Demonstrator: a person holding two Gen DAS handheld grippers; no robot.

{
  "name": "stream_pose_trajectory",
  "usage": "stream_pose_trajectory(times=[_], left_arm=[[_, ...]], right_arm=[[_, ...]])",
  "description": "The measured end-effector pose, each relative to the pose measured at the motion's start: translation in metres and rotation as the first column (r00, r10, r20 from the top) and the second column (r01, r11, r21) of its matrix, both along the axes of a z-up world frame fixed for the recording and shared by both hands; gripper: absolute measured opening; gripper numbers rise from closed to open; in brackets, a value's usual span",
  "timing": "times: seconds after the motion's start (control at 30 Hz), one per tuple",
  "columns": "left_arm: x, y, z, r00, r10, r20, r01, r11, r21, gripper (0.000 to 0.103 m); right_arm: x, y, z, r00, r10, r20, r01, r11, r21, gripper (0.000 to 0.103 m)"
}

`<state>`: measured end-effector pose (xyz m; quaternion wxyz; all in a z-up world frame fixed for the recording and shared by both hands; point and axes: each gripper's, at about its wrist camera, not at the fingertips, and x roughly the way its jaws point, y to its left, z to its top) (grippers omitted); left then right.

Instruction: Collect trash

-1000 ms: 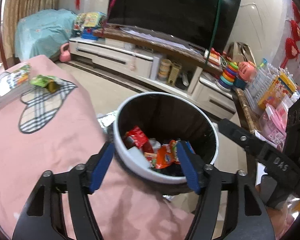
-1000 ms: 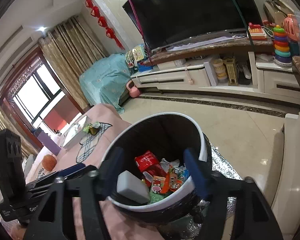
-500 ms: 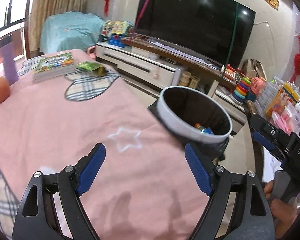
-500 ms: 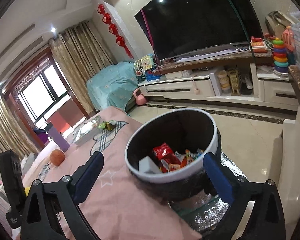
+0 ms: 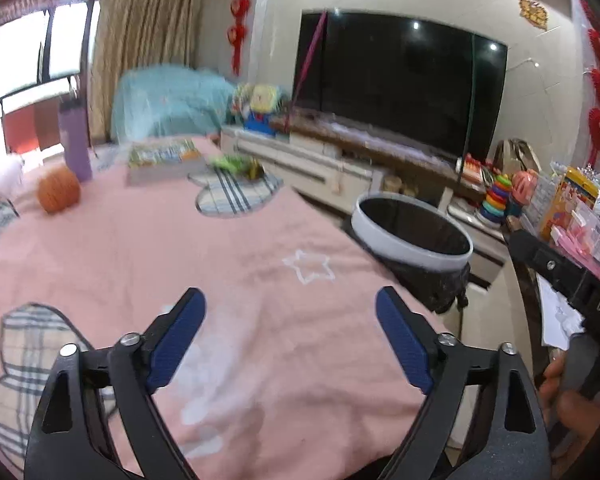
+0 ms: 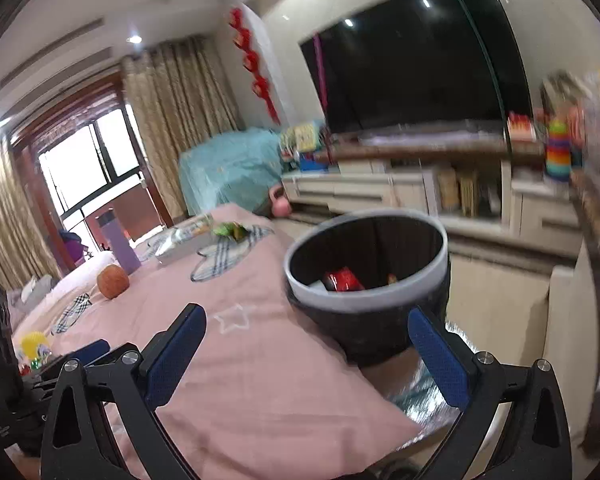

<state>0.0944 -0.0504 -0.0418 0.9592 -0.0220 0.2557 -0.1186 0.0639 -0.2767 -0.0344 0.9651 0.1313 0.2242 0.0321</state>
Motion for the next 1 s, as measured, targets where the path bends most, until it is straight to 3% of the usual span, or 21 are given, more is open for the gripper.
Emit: stream_pose_trajectory(times=[0.1,0.23,0.53,1.0], left_arm=[[-0.016,0.002,0.009,0.995,0.037,0.092,-0.038,0.999,0.008,0.103],[-0.024,0.004,0.010,0.990,0.060,0.125,-0.064,0.998,0.027,0.103],[-0.034,0.001,-0.003,0.985,0.100,0.140,-0.110,0.992,0.069,0.103],[-0.042,-0.001,-0.003,0.981,0.119,0.150,-0.134,0.986,0.098,0.103]], right_arm=[[-0.019,0.011,0.020,0.995,-0.016,0.100,0.023,0.997,-0.069,0.103],[-0.038,0.024,0.028,0.979,-0.043,0.197,0.073,0.986,-0.149,0.103],[-0.034,0.033,0.002,0.983,-0.044,0.177,0.075,0.982,-0.173,0.103],[-0.040,0.033,-0.006,0.987,-0.042,0.157,0.070,0.982,-0.176,0.103]])
